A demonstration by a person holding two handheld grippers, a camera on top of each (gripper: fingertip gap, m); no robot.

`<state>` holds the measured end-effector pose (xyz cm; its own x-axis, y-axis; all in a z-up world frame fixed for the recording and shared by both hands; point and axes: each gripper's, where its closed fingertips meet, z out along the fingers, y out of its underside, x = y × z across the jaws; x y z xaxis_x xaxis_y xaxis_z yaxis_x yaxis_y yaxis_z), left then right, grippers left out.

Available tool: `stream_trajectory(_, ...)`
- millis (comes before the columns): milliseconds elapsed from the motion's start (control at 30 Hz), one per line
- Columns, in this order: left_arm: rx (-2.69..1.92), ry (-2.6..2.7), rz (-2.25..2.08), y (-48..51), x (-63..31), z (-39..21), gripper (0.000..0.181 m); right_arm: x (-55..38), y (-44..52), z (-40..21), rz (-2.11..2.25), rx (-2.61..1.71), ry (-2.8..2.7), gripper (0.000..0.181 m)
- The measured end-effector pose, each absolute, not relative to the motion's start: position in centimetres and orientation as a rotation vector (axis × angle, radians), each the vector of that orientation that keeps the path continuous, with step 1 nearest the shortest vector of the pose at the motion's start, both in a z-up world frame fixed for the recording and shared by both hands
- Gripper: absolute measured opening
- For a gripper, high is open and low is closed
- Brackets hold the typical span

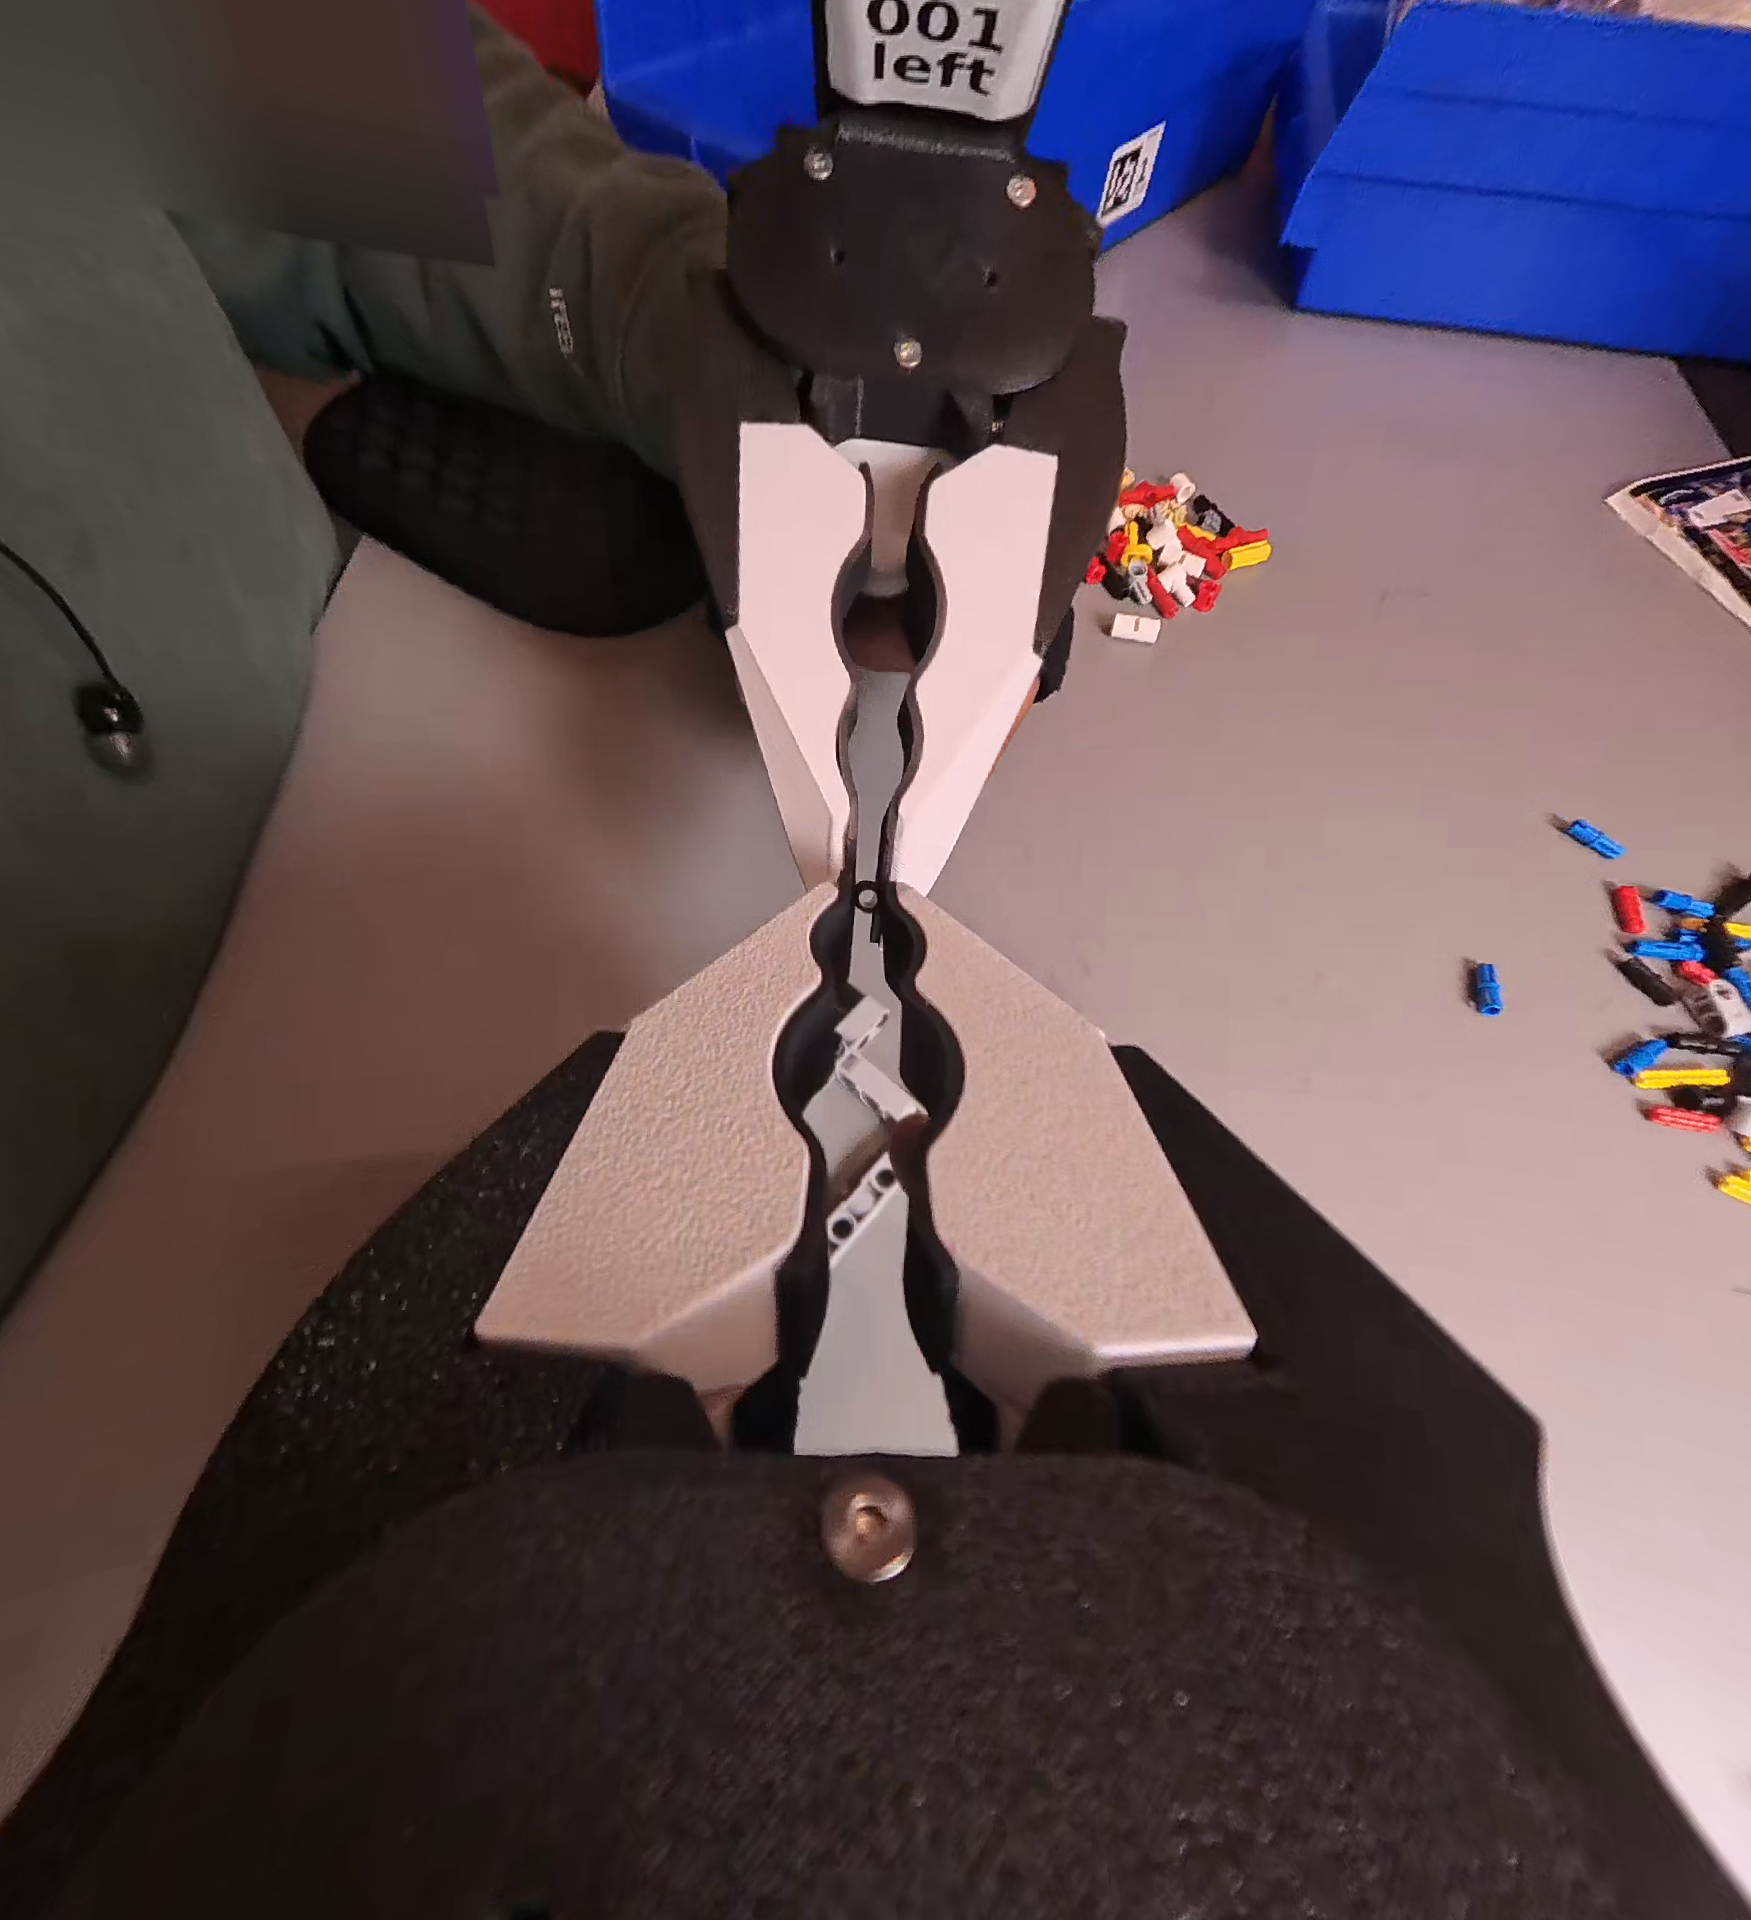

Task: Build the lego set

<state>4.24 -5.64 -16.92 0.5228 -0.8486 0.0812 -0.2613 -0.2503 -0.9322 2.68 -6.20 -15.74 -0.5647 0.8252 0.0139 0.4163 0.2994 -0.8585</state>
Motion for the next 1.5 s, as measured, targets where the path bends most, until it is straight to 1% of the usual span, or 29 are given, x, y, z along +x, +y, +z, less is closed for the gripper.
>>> stream_trajectory(300, -1.806, 0.939, -0.724, -5.5, 4.3, -17.5, 0.003, 3.0, -6.1, -16.5, 0.989, -1.055, -2.28, 0.002)
stream_trajectory(333, -1.822, 0.939, -0.707, -5.3, 4.1, -17.8, 0.01, 3.2, -5.9, -16.6, 0.973, -1.061, -2.295, 0.003)
stream_trajectory(400, -1.873, 0.973, -0.672, -5.1, 3.3, -19.1, 0.032, 3.5, -4.8, -16.9, 0.909, -1.086, -2.32, 0.002)
stream_trajectory(500, -1.922, 1.064, -0.648, -4.5, 2.8, -21.1, 0.052, 4.4, -3.1, -19.1, 0.724, -1.122, -2.442, 0.003)
stream_trajectory(533, -1.93, 1.106, -0.648, -4.4, 2.9, -21.5, 0.056, 4.5, -2.9, -19.9, 0.691, -1.136, -2.477, 0.003)
stream_trajectory(700, -1.963, 1.278, -0.712, -4.9, 4.0, -23.0, 0.067, 4.4, -3.0, -21.6, 0.612, -1.137, -2.568, 0.003)
stream_trajectory(800, -1.96, 1.304, -0.712, -4.7, 4.3, -23.2, 0.066, 4.4, -3.1, -22.1, 0.582, -1.145, -2.61, 0.003)
stream_trajectory(933, -1.966, 1.323, -0.688, -4.7, 4.4, -23.5, 0.056, 4.3, -3.0, -22.4, 0.542, -1.14, -2.647, 0.003)
stream_trajectory(1500, -1.97, 1.314, -0.672, -4.8, 4.4, -23.5, 0.053, 4.4, -3.1, -22.6, 0.335, -1.069, -2.781, 0.002)
